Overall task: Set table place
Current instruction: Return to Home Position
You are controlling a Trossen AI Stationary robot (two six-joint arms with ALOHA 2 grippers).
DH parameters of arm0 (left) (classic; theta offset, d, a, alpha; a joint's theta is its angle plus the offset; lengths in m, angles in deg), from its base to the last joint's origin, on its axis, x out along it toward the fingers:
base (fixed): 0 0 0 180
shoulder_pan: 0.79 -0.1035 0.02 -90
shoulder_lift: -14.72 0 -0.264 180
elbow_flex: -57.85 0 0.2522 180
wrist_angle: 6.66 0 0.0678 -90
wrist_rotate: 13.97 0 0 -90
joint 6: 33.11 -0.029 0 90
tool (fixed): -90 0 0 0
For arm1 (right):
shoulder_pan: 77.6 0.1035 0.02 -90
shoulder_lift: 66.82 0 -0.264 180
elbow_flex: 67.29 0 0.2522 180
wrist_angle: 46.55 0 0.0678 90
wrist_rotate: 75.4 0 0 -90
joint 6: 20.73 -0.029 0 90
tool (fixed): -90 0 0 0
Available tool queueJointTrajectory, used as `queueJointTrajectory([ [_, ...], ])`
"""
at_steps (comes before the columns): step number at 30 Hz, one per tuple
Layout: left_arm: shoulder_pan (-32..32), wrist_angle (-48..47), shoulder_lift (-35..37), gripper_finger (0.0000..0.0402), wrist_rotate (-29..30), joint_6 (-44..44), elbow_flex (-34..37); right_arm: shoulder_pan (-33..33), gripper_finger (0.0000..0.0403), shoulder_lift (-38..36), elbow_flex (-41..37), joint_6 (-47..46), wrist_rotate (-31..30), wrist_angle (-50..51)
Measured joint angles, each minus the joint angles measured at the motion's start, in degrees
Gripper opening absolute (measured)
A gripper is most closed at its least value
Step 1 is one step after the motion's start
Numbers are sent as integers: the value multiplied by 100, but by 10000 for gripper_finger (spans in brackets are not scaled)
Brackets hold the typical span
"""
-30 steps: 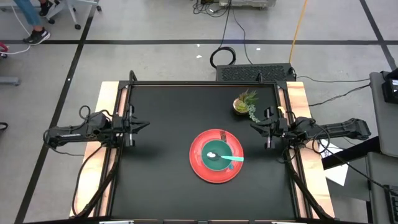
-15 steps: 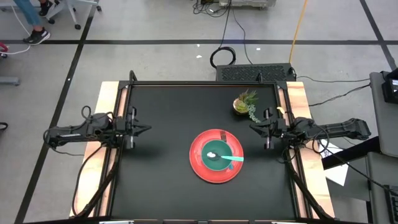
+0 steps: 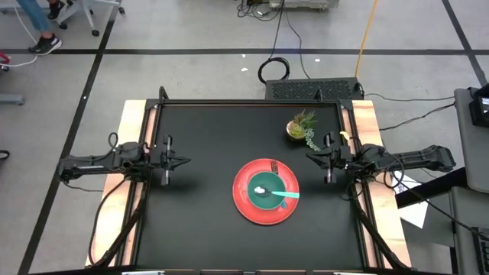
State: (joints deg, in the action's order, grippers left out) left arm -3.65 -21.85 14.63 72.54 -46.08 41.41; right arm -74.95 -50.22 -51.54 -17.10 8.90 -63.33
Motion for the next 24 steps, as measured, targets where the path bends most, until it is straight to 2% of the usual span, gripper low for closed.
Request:
queueJointTrajectory([
  [24, 0, 39, 0, 0, -7, 66, 0, 0, 0, 0, 0, -25, 0, -4],
])
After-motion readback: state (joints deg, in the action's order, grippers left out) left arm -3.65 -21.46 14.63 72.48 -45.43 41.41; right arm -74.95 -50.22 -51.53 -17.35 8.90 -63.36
